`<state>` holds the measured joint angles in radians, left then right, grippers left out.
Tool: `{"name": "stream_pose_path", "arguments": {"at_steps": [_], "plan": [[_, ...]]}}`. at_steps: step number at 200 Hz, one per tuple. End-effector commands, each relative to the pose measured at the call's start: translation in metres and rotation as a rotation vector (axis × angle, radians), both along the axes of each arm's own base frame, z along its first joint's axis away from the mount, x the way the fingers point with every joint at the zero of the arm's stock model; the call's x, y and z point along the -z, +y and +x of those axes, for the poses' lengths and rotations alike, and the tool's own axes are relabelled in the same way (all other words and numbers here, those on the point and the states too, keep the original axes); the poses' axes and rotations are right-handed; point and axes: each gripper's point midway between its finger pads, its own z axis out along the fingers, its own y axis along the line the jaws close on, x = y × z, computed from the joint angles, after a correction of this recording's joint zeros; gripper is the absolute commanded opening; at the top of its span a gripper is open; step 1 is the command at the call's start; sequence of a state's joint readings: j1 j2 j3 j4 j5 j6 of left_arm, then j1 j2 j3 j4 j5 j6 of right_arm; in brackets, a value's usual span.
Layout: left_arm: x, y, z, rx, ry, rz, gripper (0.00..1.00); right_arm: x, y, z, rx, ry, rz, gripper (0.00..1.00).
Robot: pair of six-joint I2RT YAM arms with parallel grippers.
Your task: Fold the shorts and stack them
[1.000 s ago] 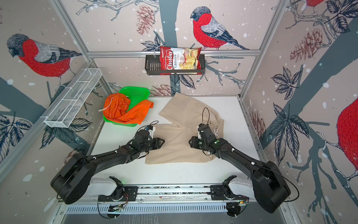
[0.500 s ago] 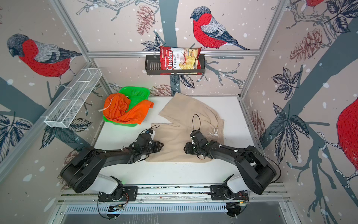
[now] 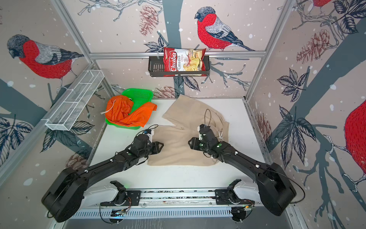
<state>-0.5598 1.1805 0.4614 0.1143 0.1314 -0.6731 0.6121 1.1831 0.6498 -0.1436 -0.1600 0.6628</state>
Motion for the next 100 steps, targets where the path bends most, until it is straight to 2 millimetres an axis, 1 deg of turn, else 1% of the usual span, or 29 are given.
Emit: {"name": "stream_pose_path", "arguments": {"at_steps": [1, 3, 4, 11, 27, 32, 33, 59, 79, 89, 100], "plan": [[0.01, 0.008, -0.015, 0.003, 0.058, 0.024, 0.42, 0.01, -0.05, -0.003, 0.09, 0.044, -0.046, 0.58], [0.01, 0.008, -0.016, 0.005, 0.061, 0.022, 0.42, 0.01, -0.052, -0.003, 0.094, 0.046, -0.043, 0.58], [0.01, 0.008, -0.017, 0.006, 0.062, 0.021, 0.42, 0.009, -0.058, -0.002, 0.112, 0.046, -0.039, 0.58], [0.01, 0.007, -0.02, 0.012, 0.068, 0.007, 0.42, 0.01, -0.076, -0.001, 0.163, 0.055, -0.025, 0.59], [0.01, 0.007, -0.026, 0.021, 0.073, -0.015, 0.42, 0.01, -0.113, 0.0, 0.275, 0.061, 0.011, 0.62], [0.012, 0.007, -0.027, 0.019, 0.076, -0.016, 0.42, 0.011, -0.12, -0.002, 0.296, 0.066, 0.016, 0.62], [0.012, 0.007, -0.028, 0.021, 0.076, -0.015, 0.42, 0.011, -0.125, -0.002, 0.311, 0.069, 0.018, 0.63], [0.021, 0.012, -0.029, 0.004, 0.089, 0.005, 0.42, 0.023, -0.178, -0.009, 0.532, 0.13, 0.037, 0.66], [0.027, 0.012, -0.029, 0.008, 0.101, 0.014, 0.42, 0.024, -0.197, -0.008, 0.635, 0.15, 0.053, 0.7], [0.03, 0.011, -0.029, 0.009, 0.106, 0.019, 0.42, 0.032, -0.204, -0.011, 0.677, 0.181, 0.056, 0.71], [0.032, 0.012, -0.028, 0.005, 0.11, 0.022, 0.42, 0.041, -0.205, -0.016, 0.698, 0.223, 0.077, 0.73]]}}
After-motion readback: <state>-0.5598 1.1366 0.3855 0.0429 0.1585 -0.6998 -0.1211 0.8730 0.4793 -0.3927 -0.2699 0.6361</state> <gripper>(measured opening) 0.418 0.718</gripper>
